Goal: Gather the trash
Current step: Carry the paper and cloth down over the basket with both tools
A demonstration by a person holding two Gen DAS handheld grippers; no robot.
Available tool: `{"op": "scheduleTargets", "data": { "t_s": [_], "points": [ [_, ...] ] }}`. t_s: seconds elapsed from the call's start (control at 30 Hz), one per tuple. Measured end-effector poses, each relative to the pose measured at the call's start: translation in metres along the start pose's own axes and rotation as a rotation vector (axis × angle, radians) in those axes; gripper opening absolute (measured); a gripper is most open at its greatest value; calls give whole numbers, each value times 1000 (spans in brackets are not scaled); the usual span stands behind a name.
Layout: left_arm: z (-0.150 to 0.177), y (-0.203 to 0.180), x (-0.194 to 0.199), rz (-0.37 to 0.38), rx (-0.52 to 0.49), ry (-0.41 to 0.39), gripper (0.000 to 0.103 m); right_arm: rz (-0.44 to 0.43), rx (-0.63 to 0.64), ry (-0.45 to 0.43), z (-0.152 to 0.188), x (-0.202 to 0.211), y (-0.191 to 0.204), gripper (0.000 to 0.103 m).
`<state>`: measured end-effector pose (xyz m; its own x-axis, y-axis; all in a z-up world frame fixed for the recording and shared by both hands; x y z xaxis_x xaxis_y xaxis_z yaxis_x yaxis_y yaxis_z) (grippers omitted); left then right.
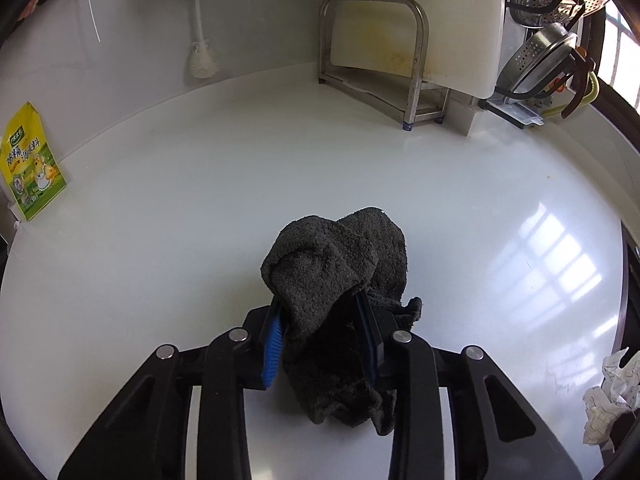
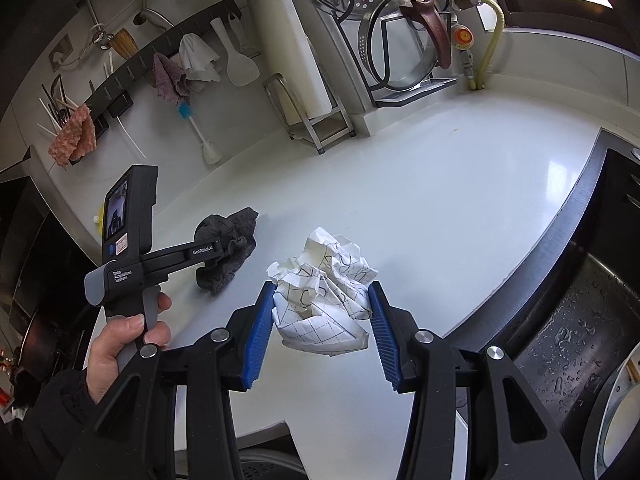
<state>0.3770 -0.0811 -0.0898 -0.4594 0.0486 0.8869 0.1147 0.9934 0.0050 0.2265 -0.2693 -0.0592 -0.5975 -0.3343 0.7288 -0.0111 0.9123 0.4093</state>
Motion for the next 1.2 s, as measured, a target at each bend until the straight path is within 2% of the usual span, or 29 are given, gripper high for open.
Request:
{"op": "scheduleTargets", "data": {
  "t_s": [0.17,0.33,0.47,0.63,0.83,1.03,1.2],
  "points": [
    [28,3,30,13,-37,-25,28,9,-3,20,11,3,3,45],
    [72,9,68,40,-65,-55,28,19,-1,34,34,17,13,45],
    [106,17,96,60,-65,-70,28,21,-2,36,60,36,28,45],
    [153,20,139,5,-96,-162,28,17,-2,10,98,66,48,45],
    [214,18,175,19,-140,-200,28,32,-11,6,149,92,57,45],
    [266,9,188,64,-164,-189,28,59,-7,30,191,105,62,45],
    [293,0,184,98,-157,-143,28,88,-15,51,220,113,58,45]
  ]
}}
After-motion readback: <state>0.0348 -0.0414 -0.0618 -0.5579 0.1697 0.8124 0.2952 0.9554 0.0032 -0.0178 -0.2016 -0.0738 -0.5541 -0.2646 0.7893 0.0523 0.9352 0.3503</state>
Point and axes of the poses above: each gripper's, at about its wrist camera, not at the fingertips, and x roughly against the way its jaws point, y to its left, z to its underside, the point moved 4 cm from there along -x, roughly the way its jaws point, and after that the axes turned 13 degrees about y, right-handed, at the moved point
